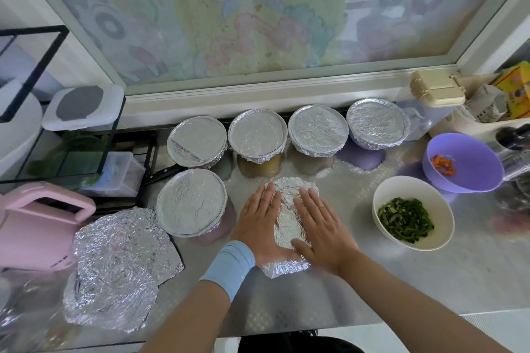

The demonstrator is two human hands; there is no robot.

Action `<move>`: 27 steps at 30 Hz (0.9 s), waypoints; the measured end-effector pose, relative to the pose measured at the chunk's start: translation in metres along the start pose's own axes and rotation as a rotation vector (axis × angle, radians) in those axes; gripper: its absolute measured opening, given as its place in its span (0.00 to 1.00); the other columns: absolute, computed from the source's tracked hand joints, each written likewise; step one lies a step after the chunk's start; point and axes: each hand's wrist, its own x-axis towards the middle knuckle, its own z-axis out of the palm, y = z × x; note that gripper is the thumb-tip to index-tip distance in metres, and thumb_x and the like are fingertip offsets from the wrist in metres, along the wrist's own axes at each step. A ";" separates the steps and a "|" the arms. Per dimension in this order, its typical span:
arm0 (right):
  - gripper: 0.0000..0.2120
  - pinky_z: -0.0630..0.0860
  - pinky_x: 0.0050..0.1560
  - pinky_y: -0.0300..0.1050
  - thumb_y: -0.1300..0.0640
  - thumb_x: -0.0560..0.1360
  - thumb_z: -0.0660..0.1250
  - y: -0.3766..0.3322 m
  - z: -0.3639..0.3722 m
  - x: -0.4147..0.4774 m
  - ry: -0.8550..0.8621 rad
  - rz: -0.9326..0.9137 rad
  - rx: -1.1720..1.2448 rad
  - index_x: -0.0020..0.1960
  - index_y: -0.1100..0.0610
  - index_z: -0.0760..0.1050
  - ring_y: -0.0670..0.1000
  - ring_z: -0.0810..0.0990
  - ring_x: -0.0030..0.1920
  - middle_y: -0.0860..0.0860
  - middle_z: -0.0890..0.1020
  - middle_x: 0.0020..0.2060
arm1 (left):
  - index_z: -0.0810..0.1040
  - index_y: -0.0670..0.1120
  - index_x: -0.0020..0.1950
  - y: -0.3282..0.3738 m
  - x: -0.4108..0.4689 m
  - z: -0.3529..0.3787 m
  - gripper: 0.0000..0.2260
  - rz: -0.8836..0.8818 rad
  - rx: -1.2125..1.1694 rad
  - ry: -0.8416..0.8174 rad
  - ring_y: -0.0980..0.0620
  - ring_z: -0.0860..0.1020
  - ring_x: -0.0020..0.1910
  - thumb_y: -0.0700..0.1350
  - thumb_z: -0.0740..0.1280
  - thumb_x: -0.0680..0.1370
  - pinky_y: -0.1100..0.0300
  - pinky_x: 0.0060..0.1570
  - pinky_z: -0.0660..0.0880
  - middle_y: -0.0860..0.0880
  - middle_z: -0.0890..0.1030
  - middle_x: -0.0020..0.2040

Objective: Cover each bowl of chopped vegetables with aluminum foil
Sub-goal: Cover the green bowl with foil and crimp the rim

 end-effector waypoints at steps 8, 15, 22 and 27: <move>0.48 0.51 0.76 0.57 0.26 0.74 0.52 0.016 -0.004 -0.007 -0.048 -0.144 -0.016 0.80 0.59 0.49 0.57 0.45 0.79 0.56 0.49 0.80 | 0.32 0.48 0.78 -0.005 0.000 -0.009 0.67 0.076 0.040 -0.070 0.48 0.24 0.73 0.77 0.68 0.56 0.49 0.73 0.31 0.48 0.26 0.76; 0.50 0.52 0.77 0.57 0.24 0.73 0.51 0.017 -0.006 -0.007 -0.079 -0.169 -0.011 0.80 0.59 0.50 0.57 0.46 0.79 0.57 0.49 0.79 | 0.35 0.47 0.79 -0.001 -0.003 -0.005 0.63 0.054 0.044 -0.013 0.47 0.27 0.75 0.76 0.66 0.59 0.45 0.77 0.41 0.47 0.29 0.77; 0.40 0.43 0.78 0.46 0.37 0.73 0.36 -0.009 -0.017 0.028 0.022 0.211 0.270 0.80 0.56 0.44 0.49 0.41 0.79 0.49 0.45 0.79 | 0.34 0.50 0.79 0.000 -0.003 -0.011 0.61 -0.001 -0.091 -0.076 0.51 0.25 0.74 0.79 0.61 0.60 0.48 0.76 0.36 0.50 0.28 0.77; 0.35 0.64 0.73 0.55 0.43 0.77 0.41 -0.015 -0.007 0.045 0.015 0.325 0.227 0.78 0.60 0.58 0.57 0.59 0.77 0.56 0.62 0.76 | 0.50 0.47 0.81 0.000 0.007 -0.015 0.36 -0.068 -0.279 0.192 0.51 0.49 0.78 0.66 0.46 0.78 0.57 0.77 0.47 0.50 0.52 0.80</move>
